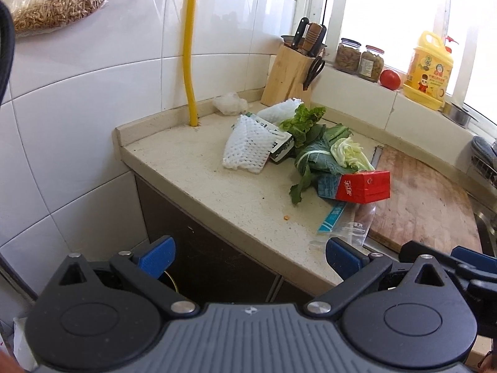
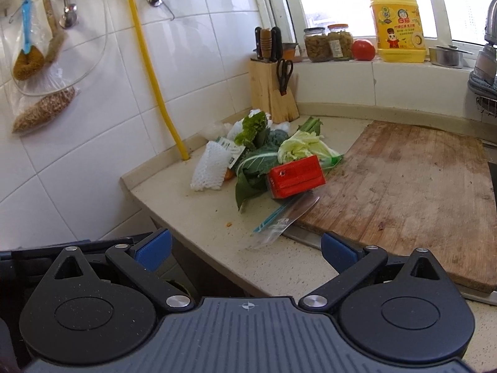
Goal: Collect trash
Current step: 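Move both grippers toward the white foam fruit nets on the counter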
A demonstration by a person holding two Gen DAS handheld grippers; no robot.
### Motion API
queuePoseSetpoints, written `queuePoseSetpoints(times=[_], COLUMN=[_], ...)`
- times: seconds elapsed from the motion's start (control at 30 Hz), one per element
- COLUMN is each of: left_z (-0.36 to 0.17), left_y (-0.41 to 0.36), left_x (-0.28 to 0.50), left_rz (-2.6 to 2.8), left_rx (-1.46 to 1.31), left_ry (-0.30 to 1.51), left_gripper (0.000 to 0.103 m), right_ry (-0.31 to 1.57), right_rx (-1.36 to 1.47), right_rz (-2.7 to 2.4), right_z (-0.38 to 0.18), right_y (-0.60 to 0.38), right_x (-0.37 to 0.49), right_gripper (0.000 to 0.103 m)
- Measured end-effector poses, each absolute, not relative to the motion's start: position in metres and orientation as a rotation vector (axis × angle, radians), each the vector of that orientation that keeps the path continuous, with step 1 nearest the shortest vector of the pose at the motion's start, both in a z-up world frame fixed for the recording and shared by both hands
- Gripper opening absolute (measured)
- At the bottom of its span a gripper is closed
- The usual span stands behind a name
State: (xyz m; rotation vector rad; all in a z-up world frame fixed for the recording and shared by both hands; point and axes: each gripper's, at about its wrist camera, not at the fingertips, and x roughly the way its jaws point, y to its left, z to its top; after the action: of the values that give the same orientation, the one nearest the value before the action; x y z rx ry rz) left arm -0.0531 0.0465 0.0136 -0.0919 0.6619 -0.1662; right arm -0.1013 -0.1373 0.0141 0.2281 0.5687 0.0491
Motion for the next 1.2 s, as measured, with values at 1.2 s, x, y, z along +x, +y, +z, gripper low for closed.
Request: queuePoseSetpoints(times=[1.2], left_z=[0.013], left_y=[0.015], left_x=[0.092], left_rz=[-0.076], left_rx=[0.044], left_ry=[0.586], left_gripper=[0.102], right_ry=[0.532], right_rx=[0.004], right_rz=[0.039], right_z=[0.028], right_y=[-0.194], right_x=[0.057], right_gripper=[0.103])
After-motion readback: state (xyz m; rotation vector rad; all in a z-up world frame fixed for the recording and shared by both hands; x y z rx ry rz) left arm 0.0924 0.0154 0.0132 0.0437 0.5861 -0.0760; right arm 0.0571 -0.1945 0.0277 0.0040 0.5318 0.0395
